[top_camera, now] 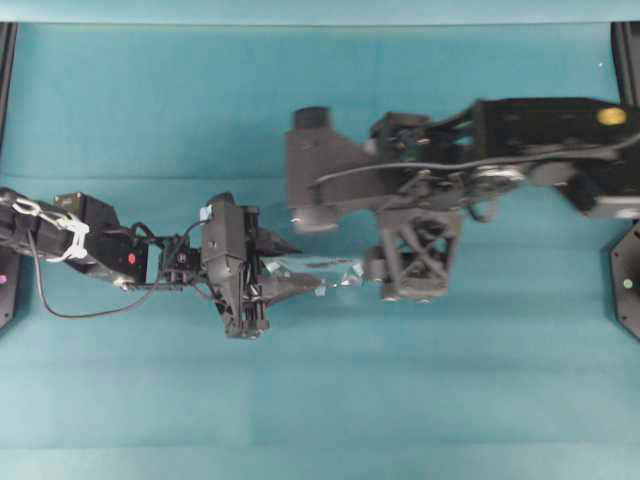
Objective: Hand over the silver zip bag and make it stand upright.
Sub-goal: 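Open the right gripper and retract it to the right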
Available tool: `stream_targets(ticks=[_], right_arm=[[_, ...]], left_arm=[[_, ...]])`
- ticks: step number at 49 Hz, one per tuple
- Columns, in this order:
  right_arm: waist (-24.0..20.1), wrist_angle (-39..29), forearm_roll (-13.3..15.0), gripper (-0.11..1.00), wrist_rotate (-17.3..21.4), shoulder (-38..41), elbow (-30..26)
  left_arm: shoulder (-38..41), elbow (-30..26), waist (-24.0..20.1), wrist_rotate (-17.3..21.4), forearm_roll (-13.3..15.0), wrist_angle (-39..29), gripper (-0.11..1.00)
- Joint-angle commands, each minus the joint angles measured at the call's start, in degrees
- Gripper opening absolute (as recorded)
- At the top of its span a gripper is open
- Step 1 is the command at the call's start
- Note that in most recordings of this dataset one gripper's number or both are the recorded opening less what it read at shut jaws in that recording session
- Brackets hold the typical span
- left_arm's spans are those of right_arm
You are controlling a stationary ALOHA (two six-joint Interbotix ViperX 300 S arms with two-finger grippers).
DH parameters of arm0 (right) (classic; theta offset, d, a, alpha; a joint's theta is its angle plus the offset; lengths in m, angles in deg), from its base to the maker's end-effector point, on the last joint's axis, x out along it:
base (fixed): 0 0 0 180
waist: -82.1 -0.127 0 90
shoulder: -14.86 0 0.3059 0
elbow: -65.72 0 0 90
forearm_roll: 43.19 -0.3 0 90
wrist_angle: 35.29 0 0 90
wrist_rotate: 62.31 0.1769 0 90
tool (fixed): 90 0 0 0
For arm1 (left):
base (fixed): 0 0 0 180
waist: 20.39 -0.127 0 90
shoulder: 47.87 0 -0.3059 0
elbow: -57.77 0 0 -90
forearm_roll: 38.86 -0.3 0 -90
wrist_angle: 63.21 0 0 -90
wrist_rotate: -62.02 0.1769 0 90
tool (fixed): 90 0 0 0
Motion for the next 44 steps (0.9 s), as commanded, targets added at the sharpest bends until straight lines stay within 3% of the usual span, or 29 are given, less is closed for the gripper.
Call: stream_targets(ticks=[1,27,44], right_arm=[[-0.62,1.67,0.09,0.93,0.53,-3.69,1.85],[-1.58,13.36,0.09,0.93,4.75,-15.82,16.17],[-1.76,31.03,0.09,0.92,4.83,-29.27,29.18]], left_arm=[[-0.44,0.00,0.62,-0.18,-0.26,0.18,0.34],[-0.62,0.18,0.62,-0.09,-0.26,0.18,0.34],[-0.62,0.18,0.70,-0.09,-0.26,0.09,0.34]])
